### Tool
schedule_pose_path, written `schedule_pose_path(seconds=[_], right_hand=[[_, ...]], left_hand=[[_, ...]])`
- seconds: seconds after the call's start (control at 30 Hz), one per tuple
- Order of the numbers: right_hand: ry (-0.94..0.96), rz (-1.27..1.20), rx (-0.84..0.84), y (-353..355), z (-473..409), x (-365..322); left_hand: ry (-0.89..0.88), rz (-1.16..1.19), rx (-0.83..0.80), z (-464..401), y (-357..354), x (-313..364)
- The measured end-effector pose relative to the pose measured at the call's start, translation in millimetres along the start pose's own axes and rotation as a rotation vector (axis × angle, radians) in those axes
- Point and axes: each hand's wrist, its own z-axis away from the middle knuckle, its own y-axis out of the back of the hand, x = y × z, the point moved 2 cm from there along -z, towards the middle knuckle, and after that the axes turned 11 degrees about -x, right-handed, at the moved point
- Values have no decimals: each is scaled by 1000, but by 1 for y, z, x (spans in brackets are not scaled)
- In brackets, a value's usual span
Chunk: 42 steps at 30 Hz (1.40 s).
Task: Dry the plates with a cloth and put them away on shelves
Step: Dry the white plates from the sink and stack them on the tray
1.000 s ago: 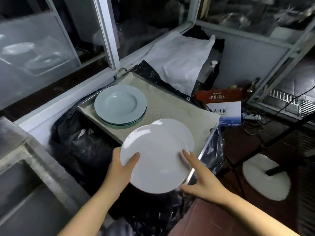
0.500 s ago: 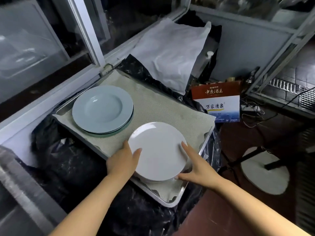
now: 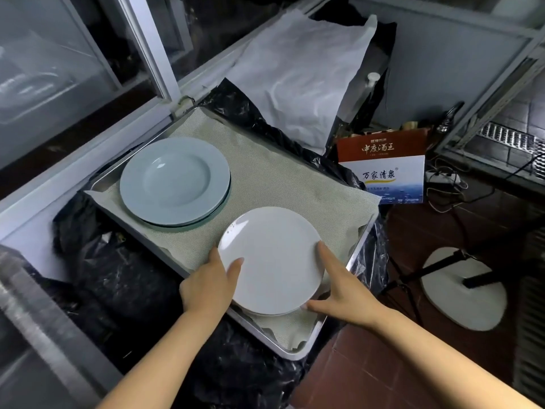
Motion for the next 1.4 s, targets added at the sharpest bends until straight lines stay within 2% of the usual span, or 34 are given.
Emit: schedule_pose_path(seconds=[0.27,0.43,0.67,0.8,0.93,1.03,1.23,1.4], right_hand=[[46,-39,10,3,3,-8],[13,-49,33,-1,1,-6],[-22,16,22,-2,-1,-8],[-80,121,-2,-12,8,-17],[-17,235,72,-27,16,-41],[75,216,88,-51,21,-65],[269,326,-139,-155,35,-101],[255,446,-452,-254,57,-119]], left_hand=[[20,54,-34,-1,-4,-3],[25,186,-80,-2,-6,-5],[-11,354,-159,0,-2,-11],[-58,428,-141,17,0,-26],[-81,454,-101,49,1,-58],[-81,436,-105,75,-3,-91],[-61,386,-124,128,-22,-156],[-44,363,-158,164,-38,-209]])
